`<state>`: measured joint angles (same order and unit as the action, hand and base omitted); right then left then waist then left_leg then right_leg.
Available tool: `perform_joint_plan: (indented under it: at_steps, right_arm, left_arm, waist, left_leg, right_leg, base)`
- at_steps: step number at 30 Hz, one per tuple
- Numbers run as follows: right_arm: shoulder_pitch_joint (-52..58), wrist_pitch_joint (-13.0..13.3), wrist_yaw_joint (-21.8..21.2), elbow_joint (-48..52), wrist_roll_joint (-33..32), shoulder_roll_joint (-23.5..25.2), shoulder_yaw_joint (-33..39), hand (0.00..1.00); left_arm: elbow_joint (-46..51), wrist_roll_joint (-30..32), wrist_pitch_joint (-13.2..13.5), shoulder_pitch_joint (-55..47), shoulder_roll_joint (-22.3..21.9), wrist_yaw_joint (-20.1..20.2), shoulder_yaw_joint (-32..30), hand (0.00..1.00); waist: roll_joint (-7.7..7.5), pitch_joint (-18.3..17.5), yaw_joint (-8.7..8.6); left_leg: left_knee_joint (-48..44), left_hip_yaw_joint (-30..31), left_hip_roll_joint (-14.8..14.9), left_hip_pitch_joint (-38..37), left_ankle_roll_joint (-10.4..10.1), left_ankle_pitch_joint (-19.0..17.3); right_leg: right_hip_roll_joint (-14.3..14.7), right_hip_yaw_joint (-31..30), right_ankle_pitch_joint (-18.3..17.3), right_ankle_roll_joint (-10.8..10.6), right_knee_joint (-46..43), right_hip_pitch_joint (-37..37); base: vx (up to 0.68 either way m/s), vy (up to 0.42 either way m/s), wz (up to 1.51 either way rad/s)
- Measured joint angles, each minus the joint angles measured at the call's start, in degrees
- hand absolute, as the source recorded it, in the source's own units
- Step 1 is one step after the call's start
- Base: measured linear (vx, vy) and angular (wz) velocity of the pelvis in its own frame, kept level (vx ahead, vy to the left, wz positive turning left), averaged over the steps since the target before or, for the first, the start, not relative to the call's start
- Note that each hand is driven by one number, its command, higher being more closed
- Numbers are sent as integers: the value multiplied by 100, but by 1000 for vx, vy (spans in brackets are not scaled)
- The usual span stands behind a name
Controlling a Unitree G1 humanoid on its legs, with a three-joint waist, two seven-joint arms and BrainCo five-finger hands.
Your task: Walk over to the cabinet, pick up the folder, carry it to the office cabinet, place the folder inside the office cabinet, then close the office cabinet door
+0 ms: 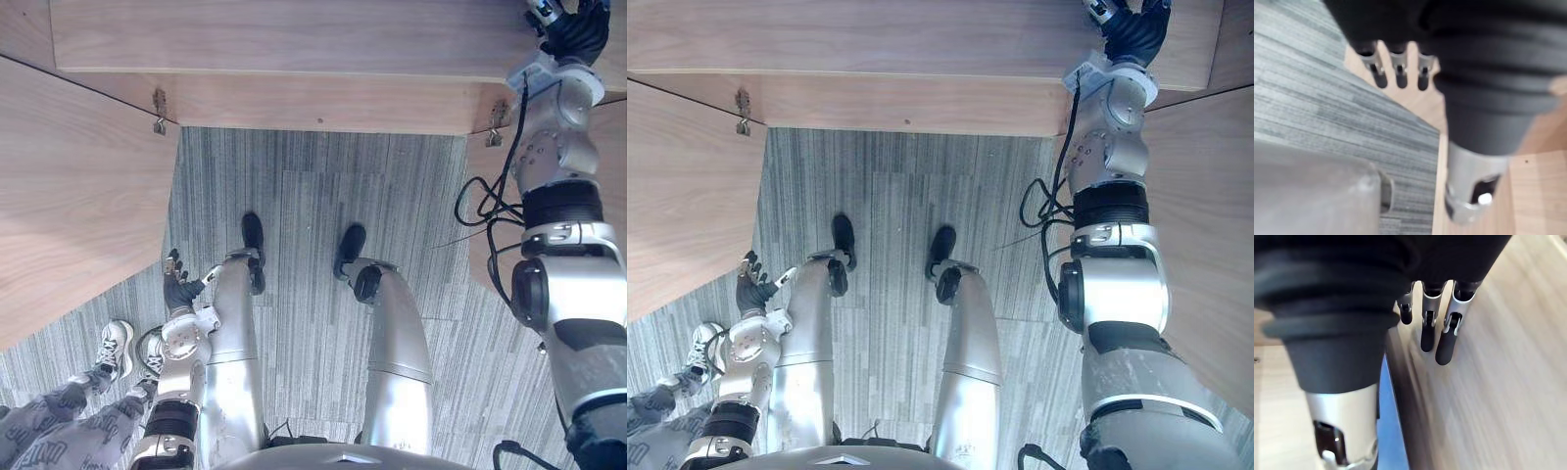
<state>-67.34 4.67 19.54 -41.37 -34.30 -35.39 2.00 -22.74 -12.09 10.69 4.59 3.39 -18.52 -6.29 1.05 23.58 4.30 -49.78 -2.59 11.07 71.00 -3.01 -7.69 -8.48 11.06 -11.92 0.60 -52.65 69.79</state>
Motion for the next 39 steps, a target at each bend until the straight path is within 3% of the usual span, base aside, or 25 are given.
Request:
perform_joint_plan:
  at_steps: [7,8,13,18,23,24,33,39]
  right_arm:
    - [-67,-401,44,64,1458,-112,-136,0]
    - [14,-548,55,382,1878,-118,-131,0]
    - [500,-700,57,1421,2805,-118,-130,0]
    - [1330,-1112,49,2427,4165,-103,-63,0]
    - [2165,-1130,50,3439,4915,133,352,0]
    - [2343,-1140,43,3577,5049,148,391,100]
    - [3150,-1112,-156,4054,5059,227,537,100]
    - [3170,-850,-190,4104,5277,226,448,100]
  left_arm:
    - [-32,4,-41,1,-43,20,-146,0]
    - [-27,7,-60,1,-72,20,-220,0]
    - [51,151,-118,1,-177,22,-341,0]
    - [198,440,-237,1,-237,16,-473,0]
    - [365,691,-371,-7,-254,9,-483,0]
    - [419,786,-389,-6,-267,9,-483,0]
    - [647,898,-404,-24,-319,10,-486,0]
    - [652,900,-400,-24,-295,9,-492,0]
  waist:
    - [-19,11,-31]
    - [-34,19,-56]
    - [-40,23,-75]
    - [-142,80,-67]
    - [-185,103,-66]
    - [-202,113,-63]
    - [-269,149,-25]
    - [-319,214,45]
  left_leg:
    - [-16,-48,45,-3,34,-16]
    - [-18,-47,45,-9,36,-17]
    - [-14,-47,45,-35,40,-19]
    - [51,-60,38,-138,42,-21]
    - [98,-76,30,-189,42,-21]
    - [99,-78,29,-201,42,-21]
    - [101,-70,26,-209,43,-31]
    - [95,-69,3,-209,44,-33]
  right_leg:
    - [64,-51,107,-53,149,-41]
    - [64,-49,115,-58,161,-58]
    - [65,-46,124,-74,191,-101]
    - [65,-45,112,-81,224,-191]
    - [63,-53,95,-76,232,-213]
    - [62,-56,85,-72,219,-217]
    - [56,-52,43,-67,168,-212]
    - [25,-52,10,-66,120,-196]
  base:
    - [-14,20,-8]
    - [0,0,0]
    - [0,0,0]
    - [-4,-2,1]
    - [0,0,0]
    - [0,0,0]
    - [-1,-1,0]
    - [-5,-1,2]
